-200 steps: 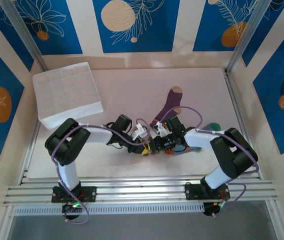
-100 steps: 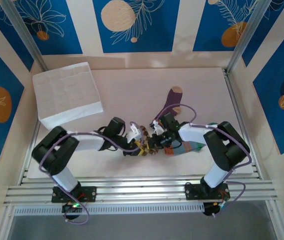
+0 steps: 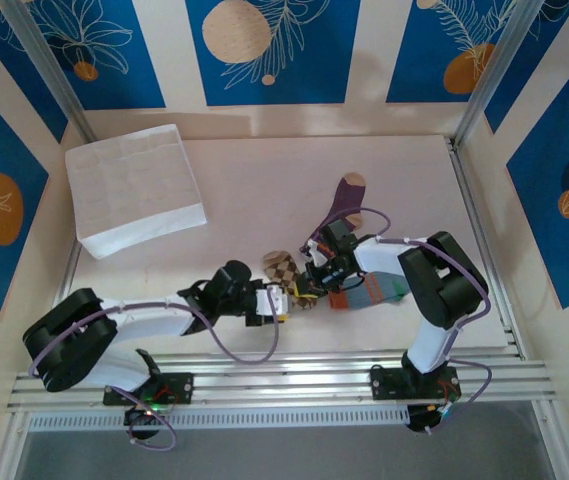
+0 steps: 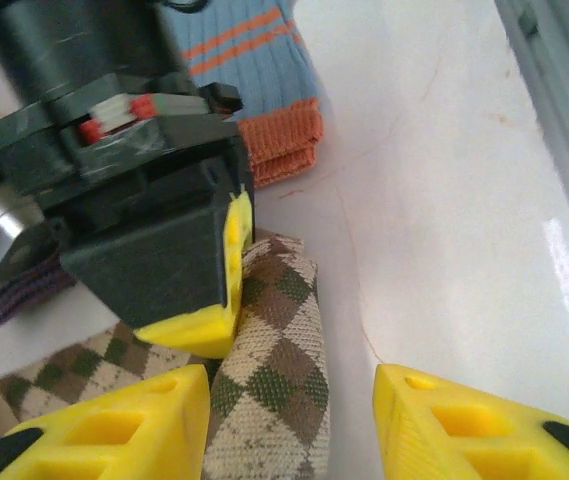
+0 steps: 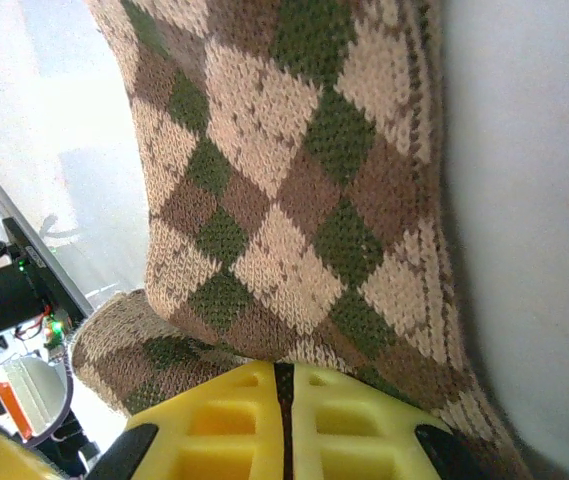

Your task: Roll the socks

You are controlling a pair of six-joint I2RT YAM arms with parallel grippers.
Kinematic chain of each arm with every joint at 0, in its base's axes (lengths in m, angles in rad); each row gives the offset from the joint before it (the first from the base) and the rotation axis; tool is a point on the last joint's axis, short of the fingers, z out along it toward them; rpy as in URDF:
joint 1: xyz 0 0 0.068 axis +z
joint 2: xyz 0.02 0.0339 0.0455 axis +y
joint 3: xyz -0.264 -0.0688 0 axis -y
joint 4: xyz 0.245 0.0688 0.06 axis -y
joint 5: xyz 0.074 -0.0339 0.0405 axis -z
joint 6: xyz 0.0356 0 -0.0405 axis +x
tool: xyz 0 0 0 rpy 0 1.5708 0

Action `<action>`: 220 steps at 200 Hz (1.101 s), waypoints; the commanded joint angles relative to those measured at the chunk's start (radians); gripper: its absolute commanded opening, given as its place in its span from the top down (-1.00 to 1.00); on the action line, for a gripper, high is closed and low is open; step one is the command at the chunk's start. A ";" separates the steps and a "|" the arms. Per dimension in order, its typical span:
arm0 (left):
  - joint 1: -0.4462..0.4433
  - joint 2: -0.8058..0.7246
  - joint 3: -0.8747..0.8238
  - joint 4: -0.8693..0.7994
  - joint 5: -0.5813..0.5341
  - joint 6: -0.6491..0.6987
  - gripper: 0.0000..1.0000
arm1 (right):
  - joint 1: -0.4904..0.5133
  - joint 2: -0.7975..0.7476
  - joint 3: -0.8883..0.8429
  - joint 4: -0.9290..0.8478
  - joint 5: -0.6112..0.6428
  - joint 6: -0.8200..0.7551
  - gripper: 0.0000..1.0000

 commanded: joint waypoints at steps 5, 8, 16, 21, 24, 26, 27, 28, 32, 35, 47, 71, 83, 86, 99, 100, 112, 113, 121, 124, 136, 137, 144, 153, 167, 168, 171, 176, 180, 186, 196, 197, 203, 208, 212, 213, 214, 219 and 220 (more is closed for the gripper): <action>-0.035 0.067 0.024 0.032 -0.148 0.129 0.07 | 0.004 0.059 -0.025 -0.109 0.063 -0.016 1.00; -0.038 0.075 0.025 0.038 -0.152 0.129 0.07 | 0.004 0.060 -0.025 -0.109 0.062 -0.016 1.00; -0.043 0.097 0.027 0.053 -0.157 0.128 0.07 | 0.004 0.060 -0.024 -0.112 0.061 -0.017 1.00; -0.046 0.111 0.029 0.059 -0.160 0.128 0.07 | 0.002 0.062 -0.023 -0.113 0.060 -0.018 1.00; -0.048 0.118 0.030 0.061 -0.161 0.128 0.07 | 0.003 0.062 -0.023 -0.114 0.059 -0.018 1.00; -0.050 0.122 0.029 0.064 -0.161 0.127 0.07 | 0.002 0.062 -0.023 -0.114 0.059 -0.018 1.00; -0.050 0.126 0.030 0.065 -0.162 0.126 0.07 | 0.002 0.062 -0.023 -0.114 0.059 -0.018 1.00; -0.051 0.128 0.029 0.066 -0.164 0.126 0.07 | 0.002 0.062 -0.023 -0.115 0.059 -0.018 1.00; -0.055 0.138 0.030 0.072 -0.167 0.125 0.07 | 0.002 0.062 -0.023 -0.116 0.058 -0.017 1.00; -0.057 0.145 0.031 0.075 -0.170 0.125 0.07 | 0.003 0.062 -0.023 -0.116 0.057 -0.019 1.00; -0.067 0.172 0.031 0.091 -0.184 0.121 0.07 | 0.002 0.063 -0.022 -0.119 0.055 -0.019 1.00; -0.076 0.205 0.030 0.117 -0.191 0.101 0.28 | 0.002 0.059 -0.022 -0.123 0.059 -0.023 1.00; -0.076 0.211 0.038 0.113 -0.178 0.080 0.62 | 0.004 0.053 -0.024 -0.125 0.061 -0.025 0.97; -0.076 0.210 0.040 0.109 -0.174 0.076 0.69 | 0.006 0.049 -0.025 -0.123 0.061 -0.026 0.94; -0.076 0.209 0.052 0.086 -0.153 0.056 1.00 | 0.014 0.030 -0.032 -0.119 0.065 -0.027 0.76; -0.076 0.209 0.052 0.084 -0.151 0.055 1.00 | 0.014 0.028 -0.033 -0.119 0.065 -0.026 0.74; -0.076 0.202 0.055 0.062 -0.122 0.035 1.00 | 0.024 0.005 -0.039 -0.112 0.062 -0.031 0.50; -0.076 0.201 0.054 0.061 -0.119 0.032 1.00 | 0.025 0.003 -0.040 -0.111 0.062 -0.032 0.47; -0.074 0.194 0.053 0.051 -0.094 0.013 1.00 | 0.031 -0.015 -0.040 -0.111 0.062 -0.037 0.33; -0.073 0.192 0.051 0.049 -0.085 0.006 1.00 | 0.032 -0.021 -0.039 -0.112 0.063 -0.038 0.30; -0.070 0.187 0.048 0.043 -0.047 -0.035 1.00 | 0.037 -0.049 -0.036 -0.119 0.073 -0.048 0.22; -0.069 0.187 0.048 0.042 -0.042 -0.038 1.00 | 0.037 -0.052 -0.036 -0.120 0.074 -0.048 0.22; -0.067 0.187 0.049 0.033 -0.018 -0.058 1.00 | 0.038 -0.064 -0.036 -0.123 0.087 -0.052 0.19; -0.065 0.190 0.053 0.022 0.010 -0.087 1.00 | 0.036 -0.084 -0.039 -0.123 0.101 -0.053 0.19; -0.056 0.199 0.060 0.005 0.051 -0.131 1.00 | 0.034 -0.103 -0.042 -0.115 0.110 -0.053 0.17; -0.054 0.199 0.061 0.004 0.054 -0.134 1.00 | 0.034 -0.105 -0.043 -0.114 0.110 -0.052 0.17; -0.051 0.200 0.063 0.000 0.062 -0.144 1.00 | 0.034 -0.107 -0.044 -0.112 0.111 -0.052 0.17; -0.043 0.203 0.066 -0.006 0.080 -0.159 1.00 | 0.035 -0.112 -0.046 -0.106 0.110 -0.050 0.17; -0.037 0.205 0.069 -0.013 0.094 -0.171 1.00 | 0.035 -0.115 -0.048 -0.102 0.109 -0.048 0.16; -0.027 0.207 0.074 -0.020 0.114 -0.191 1.00 | 0.034 -0.121 -0.052 -0.094 0.106 -0.046 0.16; -0.006 0.209 0.082 -0.028 0.146 -0.232 1.00 | 0.036 -0.132 -0.059 -0.080 0.097 -0.044 0.15; -0.004 0.209 0.083 -0.030 0.149 -0.234 1.00 | 0.036 -0.132 -0.060 -0.079 0.097 -0.044 0.15; 0.009 0.212 0.089 -0.040 0.175 -0.257 1.00 | 0.039 -0.138 -0.066 -0.073 0.094 -0.044 0.14; 0.019 0.214 0.094 -0.045 0.196 -0.273 1.00 | 0.039 -0.142 -0.069 -0.070 0.093 -0.044 0.13; 0.026 0.216 0.099 -0.050 0.212 -0.287 1.00 | 0.040 -0.146 -0.072 -0.067 0.092 -0.047 0.13; 0.027 0.217 0.100 -0.051 0.216 -0.290 1.00 | 0.039 -0.147 -0.072 -0.067 0.091 -0.048 0.14; 0.030 0.218 0.101 -0.052 0.220 -0.295 1.00 | 0.039 -0.148 -0.074 -0.067 0.091 -0.048 0.13; 0.040 0.221 0.109 -0.060 0.241 -0.310 1.00 | 0.040 -0.152 -0.078 -0.062 0.088 -0.051 0.13; 0.042 0.222 0.110 -0.062 0.244 -0.314 1.00 | 0.040 -0.153 -0.079 -0.061 0.088 -0.051 0.13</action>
